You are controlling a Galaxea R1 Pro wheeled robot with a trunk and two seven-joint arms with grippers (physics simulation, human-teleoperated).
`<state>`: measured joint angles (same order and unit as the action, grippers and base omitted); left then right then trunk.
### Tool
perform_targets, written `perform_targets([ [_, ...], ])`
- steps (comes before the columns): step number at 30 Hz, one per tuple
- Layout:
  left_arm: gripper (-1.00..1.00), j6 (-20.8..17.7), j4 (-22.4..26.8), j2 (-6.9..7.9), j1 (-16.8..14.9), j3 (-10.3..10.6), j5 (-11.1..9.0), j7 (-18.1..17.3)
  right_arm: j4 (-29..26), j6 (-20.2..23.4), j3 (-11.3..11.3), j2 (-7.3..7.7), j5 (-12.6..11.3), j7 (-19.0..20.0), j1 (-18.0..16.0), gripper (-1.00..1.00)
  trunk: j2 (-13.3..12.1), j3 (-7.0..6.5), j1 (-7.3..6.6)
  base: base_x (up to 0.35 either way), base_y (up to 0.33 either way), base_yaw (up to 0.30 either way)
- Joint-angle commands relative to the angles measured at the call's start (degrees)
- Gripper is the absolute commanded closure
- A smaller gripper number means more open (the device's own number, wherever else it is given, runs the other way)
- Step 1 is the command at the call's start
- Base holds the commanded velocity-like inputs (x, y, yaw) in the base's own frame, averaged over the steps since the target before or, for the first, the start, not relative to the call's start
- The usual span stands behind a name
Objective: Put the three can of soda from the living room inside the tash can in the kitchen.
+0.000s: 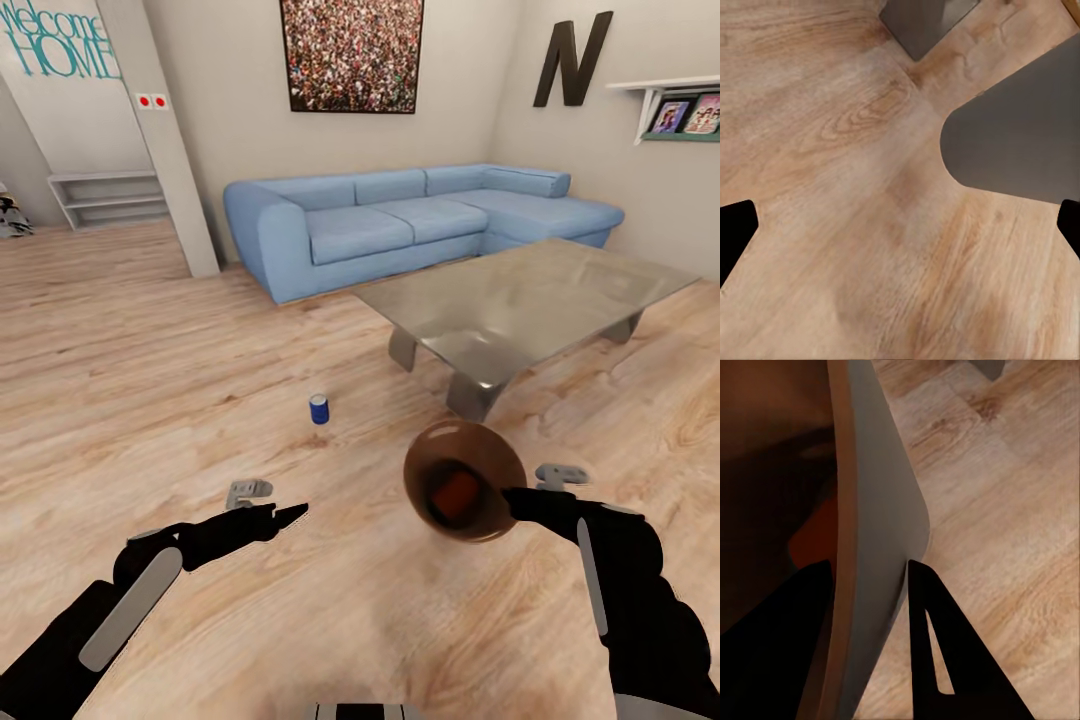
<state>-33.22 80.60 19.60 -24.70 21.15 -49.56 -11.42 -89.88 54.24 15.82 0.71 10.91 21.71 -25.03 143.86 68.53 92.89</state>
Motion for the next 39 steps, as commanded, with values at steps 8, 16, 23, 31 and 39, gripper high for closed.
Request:
perform_targets([
  [8,-1.0,0.0,0.1,0.0,0.0,0.0,0.0,0.0,0.0,0.2,-0.1,0.0,-1.2,0.1,0.0,1.0,0.0,-0.01,-0.01,0.257,0.26,0.0],
  [16,-1.0,0.0,0.1,0.0,0.0,0.0,0.0,0.0,0.0,0.2,0.0,0.0,-1.2,0.1,0.0,1.0,0.0,-0.01,-0.01,0.257,0.257,0.0],
  [23,-1.0,0.0,0.1,0.0,0.0,0.0,0.1,0.0,0.0,0.2,0.0,0.0,-1.2,0.1,0.0,1.0,0.0,-0.01,-0.01,0.257,0.248,0.0],
  [31,-1.0,0.0,0.0,0.0,0.0,0.0,0.0,0.0,0.0,0.2,0.0,0.0,-1.2,0.1,0.0,1.0,0.0,-0.01,-0.01,0.257,0.242,0.0],
  [39,-1.0,0.0,0.0,-0.08,0.0,0.0,0.1,0.1,0.0,0.2,0.0,0.0,-1.2,0.1,0.0,1.0,0.0,-0.01,-0.01,0.257,0.225,0.0],
])
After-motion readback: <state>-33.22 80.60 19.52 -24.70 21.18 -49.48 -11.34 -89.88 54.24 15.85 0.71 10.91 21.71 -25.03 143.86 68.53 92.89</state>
